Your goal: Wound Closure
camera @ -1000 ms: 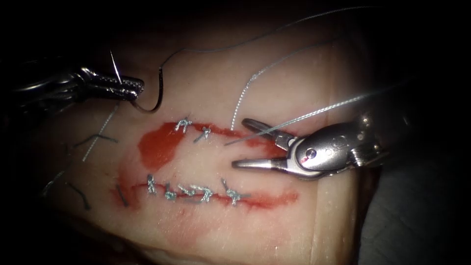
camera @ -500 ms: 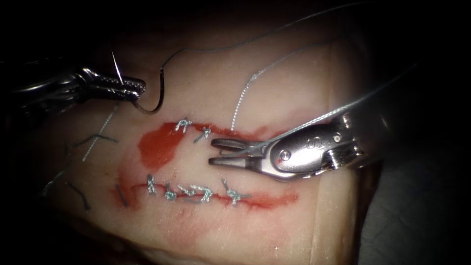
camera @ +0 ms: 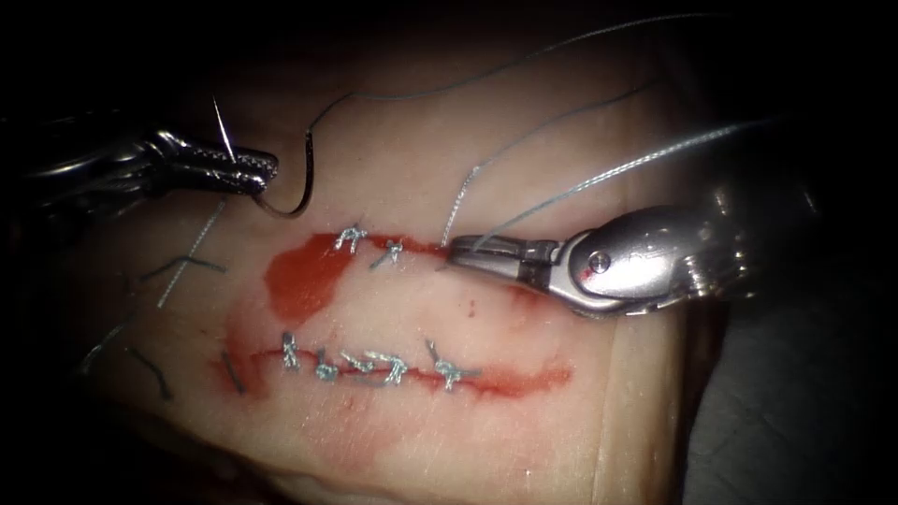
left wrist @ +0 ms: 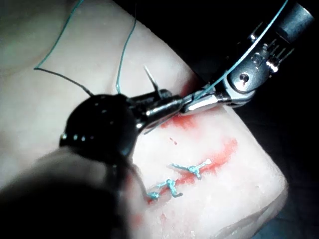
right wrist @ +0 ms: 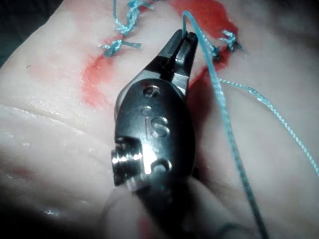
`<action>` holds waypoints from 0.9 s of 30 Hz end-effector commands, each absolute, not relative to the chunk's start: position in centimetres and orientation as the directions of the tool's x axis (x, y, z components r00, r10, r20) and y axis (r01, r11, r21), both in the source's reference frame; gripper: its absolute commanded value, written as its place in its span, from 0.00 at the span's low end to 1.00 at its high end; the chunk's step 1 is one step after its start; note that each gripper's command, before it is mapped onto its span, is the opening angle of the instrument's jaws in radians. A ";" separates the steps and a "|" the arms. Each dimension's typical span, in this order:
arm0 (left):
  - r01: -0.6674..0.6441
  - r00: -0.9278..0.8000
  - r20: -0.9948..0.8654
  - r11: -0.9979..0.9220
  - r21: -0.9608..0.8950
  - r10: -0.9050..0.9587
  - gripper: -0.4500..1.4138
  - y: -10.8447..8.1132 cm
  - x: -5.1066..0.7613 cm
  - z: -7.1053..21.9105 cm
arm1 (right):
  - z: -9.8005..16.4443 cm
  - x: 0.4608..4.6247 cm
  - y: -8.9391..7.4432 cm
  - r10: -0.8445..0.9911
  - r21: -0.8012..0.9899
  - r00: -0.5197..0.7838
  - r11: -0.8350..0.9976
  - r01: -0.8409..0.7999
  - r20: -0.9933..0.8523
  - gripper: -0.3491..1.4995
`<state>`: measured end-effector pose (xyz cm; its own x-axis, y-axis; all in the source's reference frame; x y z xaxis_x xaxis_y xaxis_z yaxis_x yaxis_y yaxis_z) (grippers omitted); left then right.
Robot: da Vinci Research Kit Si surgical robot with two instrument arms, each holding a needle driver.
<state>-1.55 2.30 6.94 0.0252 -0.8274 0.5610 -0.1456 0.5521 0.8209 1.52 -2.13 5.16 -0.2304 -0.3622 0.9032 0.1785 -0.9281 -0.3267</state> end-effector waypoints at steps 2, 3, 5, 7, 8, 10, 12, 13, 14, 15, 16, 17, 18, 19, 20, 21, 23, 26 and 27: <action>-0.147 0.025 0.562 0.553 0.820 -0.827 0.00 2.3 -1.60 7.0 | 5.2 1.24 -2.0 -0.361 -0.314 -0.244 -0.926 0.212 0.900 0.00; -0.147 0.025 0.562 0.553 0.820 -0.827 0.00 2.3 -1.60 7.0 | 5.2 1.07 -1.9 -0.367 -0.311 -0.253 -0.921 0.235 0.895 0.00; -0.149 0.026 0.562 0.553 0.820 -0.827 0.00 2.3 -1.60 7.0 | 5.2 0.81 -1.9 -0.364 -0.297 -0.267 -0.919 0.258 0.892 0.00; -0.154 0.032 0.558 0.547 0.822 -0.829 0.00 2.3 -1.60 7.0 | 5.2 0.50 -1.7 -0.372 -0.278 -0.290 -0.907 0.317 0.882 0.00; -0.157 0.033 0.558 0.547 0.822 -0.829 0.00 2.3 -1.60 7.0 | 5.3 0.37 -1.7 -0.369 -0.262 -0.302 -0.903 0.341 0.879 0.00; -0.156 0.036 0.559 0.548 0.822 -0.828 0.00 2.3 -1.60 7.0 | 5.3 0.06 -1.6 -0.373 -0.221 -0.331 -0.882 0.416 0.867 0.00; -0.158 0.039 0.560 0.549 0.821 -0.827 0.00 2.3 -1.60 7.0 | 5.4 -0.36 -1.5 -0.380 -0.153 -0.399 -0.855 0.495 0.834 0.00; -0.158 0.039 0.560 0.549 0.821 -0.827 0.00 2.3 -1.60 7.0 | 5.4 -0.36 -1.5 -0.380 -0.153 -0.399 -0.855 0.495 0.834 0.00; -0.158 0.039 0.561 0.549 0.821 -0.827 0.00 2.3 -1.61 7.0 | 5.4 -0.47 -1.4 -0.382 -0.125 -0.431 -0.848 0.515 0.818 0.00; -0.157 0.039 0.561 0.549 0.821 -0.827 0.00 2.3 -1.61 7.0 | 5.4 -0.57 -1.4 -0.382 -0.102 -0.459 -0.845 0.525 0.802 0.00; -0.157 0.040 0.556 0.545 0.824 -0.830 0.00 2.3 -1.61 7.0 | 5.4 -0.68 -1.4 -0.381 -0.081 -0.497 -0.848 0.524 0.779 0.00; -0.160 0.041 0.557 0.544 0.823 -0.830 0.00 2.3 -1.61 7.0 | 5.4 -0.73 -1.4 -0.383 -0.072 -0.514 -0.848 0.525 0.767 0.00; -0.160 0.041 0.557 0.544 0.823 -0.830 0.00 2.3 -1.61 7.0 | 5.5 -0.78 -1.4 -0.387 -0.065 -0.520 -0.843 0.534 0.761 0.00; -0.160 0.041 0.557 0.544 0.823 -0.830 0.00 2.3 -1.61 7.0 | 5.5 -0.82 -1.4 -0.395 -0.057 -0.521 -0.834 0.549 0.757 0.00; -0.160 0.041 0.557 0.544 0.823 -0.830 0.00 2.3 -1.61 7.0 | 5.5 -0.84 -1.4 -0.400 -0.056 -0.522 -0.830 0.556 0.754 0.00; -0.160 0.041 0.557 0.544 0.823 -0.830 0.00 2.3 -1.61 7.0 | 5.5 -0.84 -1.4 -0.404 -0.061 -0.520 -0.829 0.555 0.752 0.00; -0.160 0.041 0.557 0.544 0.823 -0.830 0.00 2.3 -1.61 7.0 | 5.5 -0.81 -1.4 -0.404 -0.078 -0.510 -0.835 0.544 0.760 0.00; -0.161 0.041 0.557 0.544 0.823 -0.830 0.00 2.3 -1.61 7.0 | 5.4 -0.70 -1.4 -0.409 -0.105 -0.485 -0.836 0.538 0.773 0.00; -0.161 0.041 0.557 0.544 0.823 -0.830 0.00 2.3 -1.61 7.0 | 5.4 -0.66 -1.4 -0.398 -0.105 -0.480 -0.843 0.528 0.782 0.00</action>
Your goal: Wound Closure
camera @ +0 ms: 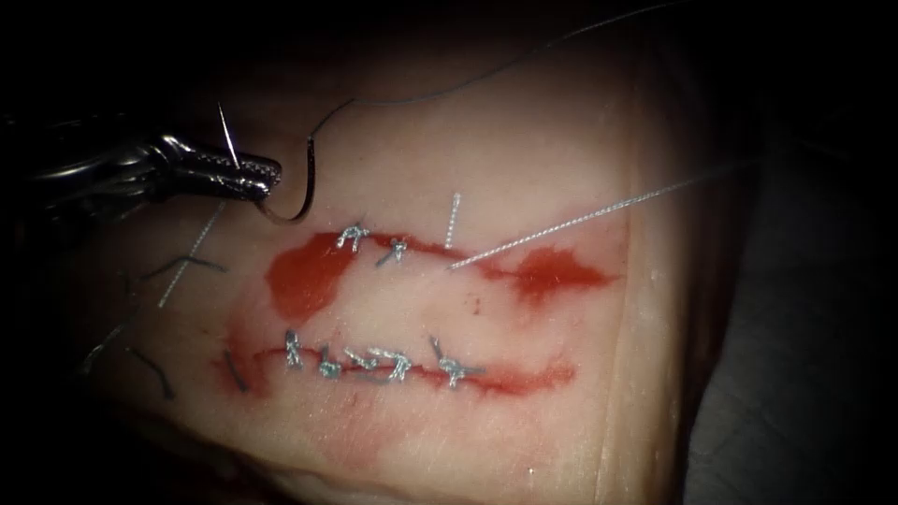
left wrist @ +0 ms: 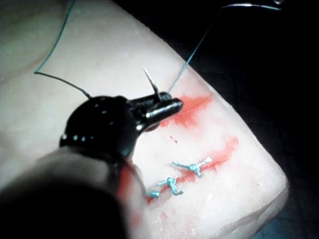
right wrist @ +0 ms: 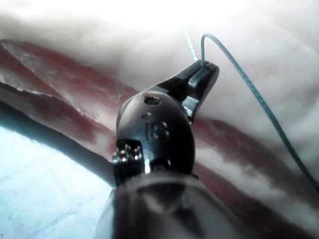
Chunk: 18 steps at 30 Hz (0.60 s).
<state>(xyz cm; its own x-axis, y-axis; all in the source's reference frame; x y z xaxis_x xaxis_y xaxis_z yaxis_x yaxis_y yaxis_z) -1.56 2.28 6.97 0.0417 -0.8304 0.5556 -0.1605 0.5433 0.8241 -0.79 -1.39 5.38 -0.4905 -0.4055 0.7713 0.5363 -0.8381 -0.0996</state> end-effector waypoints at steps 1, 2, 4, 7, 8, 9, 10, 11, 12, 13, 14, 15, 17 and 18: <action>-0.161 0.041 0.557 0.544 0.823 -0.830 0.00 2.3 -1.61 7.0 | 5.4 -0.61 -1.5 -0.392 -0.103 -0.471 -0.843 0.527 0.790 0.00; -0.161 0.041 0.557 0.544 0.823 -0.830 0.00 2.3 -1.61 7.0 | 5.4 -0.55 -1.5 -0.376 -0.086 -0.466 -0.843 0.531 0.801 0.15; -0.161 0.041 0.556 0.544 0.823 -0.830 0.00 2.3 -1.61 7.0 | 5.4 -0.45 -1.6 -0.376 -0.078 -0.449 -0.829 0.554 0.811 0.51; -0.161 0.041 0.556 0.544 0.823 -0.830 0.00 2.3 -1.61 7.0 | 5.3 -0.32 -1.8 -0.438 -0.141 -0.396 -0.794 0.591 0.807 0.50; -0.161 0.041 0.556 0.544 0.823 -0.830 0.00 2.3 -1.61 7.0 | 5.3 -0.26 -1.9 -0.493 -0.199 -0.367 -0.770 0.607 0.789 0.56; -0.161 0.041 0.556 0.544 0.823 -0.830 0.00 2.3 -1.61 7.0 | 5.2 -0.21 -1.9 -0.516 -0.227 -0.365 -0.766 0.601 0.775 0.60; -0.161 0.041 0.557 0.544 0.823 -0.830 0.00 2.3 -1.61 7.0 | 5.2 -0.16 -2.0 -0.553 -0.277 -0.355 -0.757 0.592 0.754 0.59; -0.161 0.041 0.557 0.544 0.823 -0.830 0.00 2.3 -1.61 7.0 | 5.2 -0.08 -2.1 -0.599 -0.355 -0.346 -0.750 0.558 0.722 0.63; -0.161 0.041 0.557 0.544 0.823 -0.830 0.00 2.3 -1.61 7.0 | 5.2 -0.03 -2.3 -0.610 -0.396 -0.362 -0.762 0.512 0.705 0.65; -0.161 0.041 0.557 0.544 0.823 -0.830 0.00 2.3 -1.61 7.0 | 5.2 0.03 -2.4 -0.609 -0.422 -0.384 -0.776 0.468 0.694 0.68; -0.162 0.041 0.557 0.544 0.823 -0.830 0.00 2.3 -1.61 7.0 | 5.2 0.12 -2.5 -0.604 -0.460 -0.408 -0.792 0.401 0.684 0.84; -0.161 0.041 0.557 0.544 0.823 -0.830 0.00 2.3 -1.61 7.0 | 5.2 0.19 -2.6 -0.605 -0.495 -0.419 -0.796 0.348 0.677 0.85; -0.161 0.041 0.557 0.545 0.823 -0.830 0.00 2.3 -1.61 7.0 | 5.2 0.35 -2.7 -0.576 -0.520 -0.436 -0.816 0.252 0.692 0.87; -0.161 0.041 0.557 0.545 0.823 -0.830 0.00 2.3 -1.61 7.0 | 5.1 0.41 -2.7 -0.565 -0.523 -0.436 -0.822 0.224 0.701 0.87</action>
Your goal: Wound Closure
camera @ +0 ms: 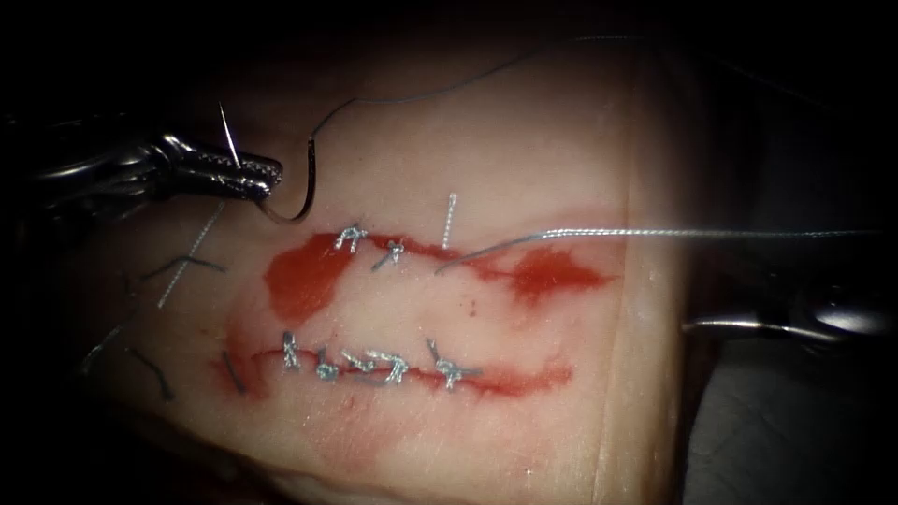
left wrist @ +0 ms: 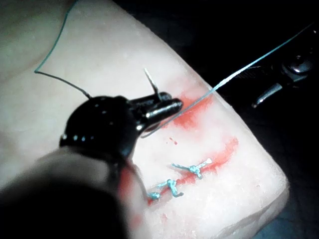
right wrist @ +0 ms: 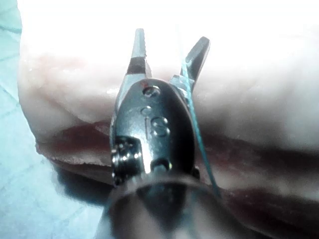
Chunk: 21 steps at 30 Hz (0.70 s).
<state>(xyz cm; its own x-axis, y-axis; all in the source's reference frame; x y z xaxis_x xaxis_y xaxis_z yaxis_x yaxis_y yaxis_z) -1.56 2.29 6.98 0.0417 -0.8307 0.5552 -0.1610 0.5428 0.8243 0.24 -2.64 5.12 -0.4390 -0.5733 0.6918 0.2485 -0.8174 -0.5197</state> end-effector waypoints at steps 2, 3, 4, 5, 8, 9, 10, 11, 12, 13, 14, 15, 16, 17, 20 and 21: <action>-0.161 0.041 0.557 0.545 0.823 -0.830 0.00 2.3 -1.61 7.0 | 5.1 0.50 -2.7 -0.572 -0.533 -0.393 -0.819 0.214 0.721 0.86; -0.161 0.041 0.557 0.545 0.823 -0.830 0.00 2.3 -1.61 7.0 | 5.1 0.54 -2.6 -0.606 -0.553 -0.348 -0.795 0.249 0.716 0.85; -0.161 0.041 0.557 0.544 0.823 -0.830 0.00 2.3 -1.61 7.0 | 5.1 0.56 -2.6 -0.635 -0.568 -0.307 -0.772 0.286 0.709 0.82; -0.161 0.041 0.557 0.544 0.823 -0.830 0.00 2.3 -1.61 7.0 | 5.1 0.59 -2.5 -0.666 -0.585 -0.261 -0.742 0.327 0.699 0.80; -0.161 0.041 0.557 0.545 0.823 -0.830 0.00 2.3 -1.61 7.0 | 5.1 0.64 -2.4 -0.717 -0.598 -0.174 -0.669 0.441 0.675 0.69; -0.161 0.041 0.557 0.545 0.823 -0.830 0.00 2.3 -1.61 7.0 | 5.1 0.67 -2.4 -0.721 -0.593 -0.170 -0.661 0.459 0.672 0.68; -0.161 0.041 0.557 0.545 0.823 -0.830 0.00 2.3 -1.61 7.0 | 5.2 0.69 -2.3 -0.722 -0.590 -0.164 -0.656 0.471 0.672 0.67; -0.161 0.041 0.557 0.545 0.823 -0.829 0.00 2.3 -1.62 7.0 | 5.2 0.71 -2.3 -0.724 -0.587 -0.164 -0.652 0.480 0.670 0.67; -0.161 0.041 0.557 0.545 0.823 -0.829 0.00 2.3 -1.62 7.0 | 5.2 0.73 -2.3 -0.725 -0.586 -0.157 -0.648 0.486 0.671 0.60; -0.161 0.041 0.557 0.545 0.823 -0.829 0.00 2.3 -1.62 7.0 | 5.2 0.73 -2.3 -0.723 -0.587 -0.146 -0.647 0.486 0.675 0.57; -0.161 0.041 0.557 0.545 0.823 -0.829 0.00 2.3 -1.62 7.0 | 5.2 0.73 -2.2 -0.722 -0.590 -0.136 -0.645 0.486 0.678 0.57; -0.160 0.041 0.557 0.545 0.823 -0.829 0.00 2.3 -1.62 7.0 | 5.2 0.73 -2.2 -0.722 -0.591 -0.124 -0.642 0.488 0.681 0.57; -0.159 0.044 0.558 0.545 0.823 -0.829 0.00 2.3 -1.62 7.0 | 5.2 0.76 -2.2 -0.732 -0.598 -0.113 -0.627 0.499 0.672 0.58; -0.159 0.044 0.558 0.546 0.823 -0.829 0.00 2.3 -1.62 7.0 | 5.2 0.80 -2.2 -0.743 -0.603 -0.109 -0.612 0.512 0.661 0.58; -0.157 0.044 0.555 0.543 0.825 -0.831 0.00 2.3 -1.64 7.1 | 5.3 0.98 -2.1 -0.795 -0.645 -0.053 -0.527 0.554 0.604 0.58; -0.156 0.044 0.556 0.544 0.825 -0.830 0.00 2.3 -1.64 7.1 | 5.3 1.04 -2.1 -0.809 -0.662 -0.025 -0.498 0.560 0.587 0.58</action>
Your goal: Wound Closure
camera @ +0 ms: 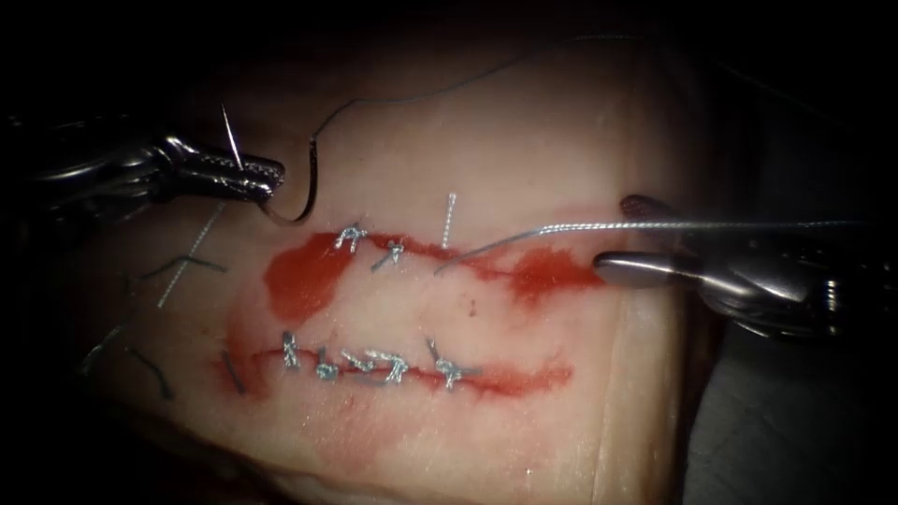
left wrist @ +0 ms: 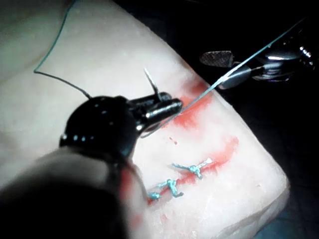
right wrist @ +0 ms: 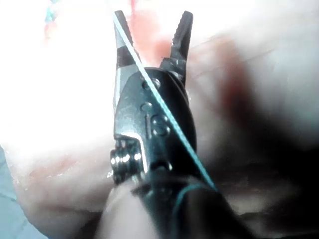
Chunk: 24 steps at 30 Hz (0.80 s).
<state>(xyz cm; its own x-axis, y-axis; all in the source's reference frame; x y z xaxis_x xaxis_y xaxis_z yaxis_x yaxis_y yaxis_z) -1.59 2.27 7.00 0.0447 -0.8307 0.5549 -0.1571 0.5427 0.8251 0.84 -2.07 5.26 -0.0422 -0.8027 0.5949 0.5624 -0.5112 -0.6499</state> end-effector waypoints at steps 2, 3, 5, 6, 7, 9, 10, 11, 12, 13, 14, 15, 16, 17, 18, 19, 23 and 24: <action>-0.156 0.044 0.556 0.544 0.824 -0.830 0.00 2.3 -1.65 7.1 | 5.4 1.16 -2.2 -0.820 -0.677 0.006 -0.469 0.567 0.573 0.59; -0.155 0.044 0.556 0.544 0.824 -0.830 0.00 2.3 -1.65 7.1 | 5.5 1.21 -2.2 -0.824 -0.688 0.019 -0.459 0.562 0.566 0.59; -0.154 0.047 0.557 0.545 0.824 -0.829 0.00 2.3 -1.65 7.1 | 5.5 1.35 -2.2 -0.839 -0.705 0.042 -0.427 0.567 0.543 0.60; -0.153 0.050 0.558 0.546 0.824 -0.828 0.00 2.3 -1.65 7.1 | 5.6 1.40 -2.2 -0.842 -0.707 0.052 -0.416 0.572 0.538 0.60; -0.151 0.057 0.554 0.541 0.827 -0.831 0.00 2.3 -1.65 7.1 | 5.6 1.47 -2.2 -0.849 -0.715 0.071 -0.394 0.578 0.524 0.59; -0.149 0.067 0.552 0.539 0.829 -0.831 0.00 2.3 -1.64 7.1 | 5.7 1.57 -2.2 -0.855 -0.722 0.091 -0.369 0.585 0.511 0.56; -0.149 0.070 0.554 0.540 0.828 -0.830 0.00 2.3 -1.64 7.1 | 5.7 1.61 -2.1 -0.858 -0.725 0.101 -0.357 0.588 0.504 0.55; -0.147 0.077 0.551 0.537 0.831 -0.831 0.00 2.3 -1.64 7.2 | 5.7 1.66 -2.1 -0.862 -0.731 0.116 -0.339 0.592 0.493 0.52; -0.147 0.078 0.552 0.538 0.830 -0.830 0.00 2.3 -1.63 7.2 | 5.8 1.70 -2.1 -0.867 -0.738 0.129 -0.321 0.593 0.481 0.51; -0.147 0.079 0.548 0.534 0.833 -0.833 0.00 2.3 -1.63 7.2 | 5.8 1.73 -2.1 -0.872 -0.746 0.141 -0.304 0.592 0.468 0.51; -0.147 0.079 0.548 0.534 0.832 -0.833 0.00 2.3 -1.63 7.2 | 5.8 1.76 -2.1 -0.882 -0.762 0.158 -0.279 0.584 0.444 0.52; -0.147 0.079 0.548 0.534 0.832 -0.832 0.00 2.3 -1.63 7.2 | 5.8 1.78 -2.1 -0.889 -0.774 0.164 -0.266 0.574 0.427 0.52; -0.146 0.079 0.548 0.534 0.833 -0.833 0.00 2.3 -1.63 7.2 | 5.8 1.79 -2.1 -0.898 -0.789 0.173 -0.248 0.561 0.405 0.52; -0.146 0.079 0.548 0.534 0.833 -0.833 0.00 2.3 -1.64 7.2 | 5.8 1.81 -2.1 -0.910 -0.810 0.186 -0.219 0.544 0.371 0.51; -0.146 0.079 0.548 0.534 0.833 -0.833 0.00 2.3 -1.64 7.2 | 5.8 1.83 -2.1 -0.920 -0.827 0.194 -0.196 0.527 0.341 0.51; -0.146 0.078 0.548 0.534 0.833 -0.833 0.00 2.2 -1.64 7.2 | 5.8 1.84 -2.0 -0.930 -0.845 0.186 -0.188 0.501 0.317 0.51; -0.146 0.078 0.548 0.534 0.833 -0.833 0.00 2.2 -1.64 7.2 | 5.8 1.86 -2.0 -0.958 -0.892 0.187 -0.119 0.437 0.219 0.52; -0.146 0.078 0.548 0.534 0.833 -0.833 0.00 2.3 -1.64 7.2 | 5.8 1.86 -2.1 -0.961 -0.896 0.177 -0.118 0.428 0.211 0.52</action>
<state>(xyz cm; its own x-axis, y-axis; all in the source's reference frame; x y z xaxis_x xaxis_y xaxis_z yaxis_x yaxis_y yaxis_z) -1.59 2.23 7.12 0.0793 -0.8339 0.5462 -0.1457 0.5323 0.8339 1.76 -2.05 5.72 0.1712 -0.9638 0.2046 0.4295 -0.1139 -0.8958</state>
